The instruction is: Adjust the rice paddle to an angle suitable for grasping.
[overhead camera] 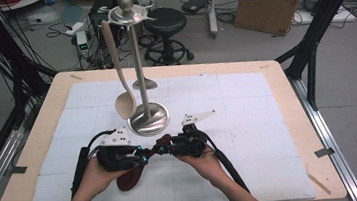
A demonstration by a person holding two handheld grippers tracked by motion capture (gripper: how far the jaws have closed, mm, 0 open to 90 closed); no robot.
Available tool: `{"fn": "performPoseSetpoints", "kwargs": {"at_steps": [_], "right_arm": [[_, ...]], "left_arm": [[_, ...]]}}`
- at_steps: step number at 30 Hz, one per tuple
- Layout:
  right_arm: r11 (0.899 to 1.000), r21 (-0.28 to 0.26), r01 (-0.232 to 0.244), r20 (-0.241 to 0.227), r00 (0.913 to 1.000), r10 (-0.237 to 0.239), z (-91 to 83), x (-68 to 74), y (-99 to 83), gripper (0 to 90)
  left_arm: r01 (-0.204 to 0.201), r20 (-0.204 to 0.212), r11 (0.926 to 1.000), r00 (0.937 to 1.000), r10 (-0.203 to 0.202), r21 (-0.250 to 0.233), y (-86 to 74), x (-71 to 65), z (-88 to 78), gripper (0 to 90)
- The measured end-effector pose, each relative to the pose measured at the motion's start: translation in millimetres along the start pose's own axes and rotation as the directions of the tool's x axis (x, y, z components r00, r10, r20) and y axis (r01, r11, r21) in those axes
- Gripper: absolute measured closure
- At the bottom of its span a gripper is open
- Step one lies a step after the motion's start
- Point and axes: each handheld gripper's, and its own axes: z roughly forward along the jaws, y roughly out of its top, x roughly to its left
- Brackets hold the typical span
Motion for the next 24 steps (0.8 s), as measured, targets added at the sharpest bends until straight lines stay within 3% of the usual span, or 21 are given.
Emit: {"fn": "performPoseSetpoints", "kwargs": {"at_steps": [7,13,17,24], "right_arm": [[1.0,-0.014,-0.011,-0.045,0.9989,0.01,-1.7,2.1,3.1,70.6],[1.0,-0.026,-0.01,-0.078,0.9969,0.008,-1.8,5.0,7.6,74.4],[0.999,-0.035,0.012,-0.1,0.9949,-0.016,-3.2,8.6,11.0,76.5],[0.997,-0.036,0.067,-0.096,0.9929,-0.07,-4.5,14.7,16.4,76.7]], "left_arm": [[0.019,0.055,0.9997,0.9984,-0.017,-0.019,-0.8,2.7,-1.3,75.5],[0.037,0.06,0.9988,0.9976,-0.035,-0.033,-0.8,2.9,-2.8,72.5],[0.054,0.074,0.9974,0.996,-0.05,-0.048,-0.5,4.1,-3.7,69.5],[0.067,0.097,0.9962,0.9934,-0.061,-0.055,-0.1,4.7,-4.5,68.8]]}}
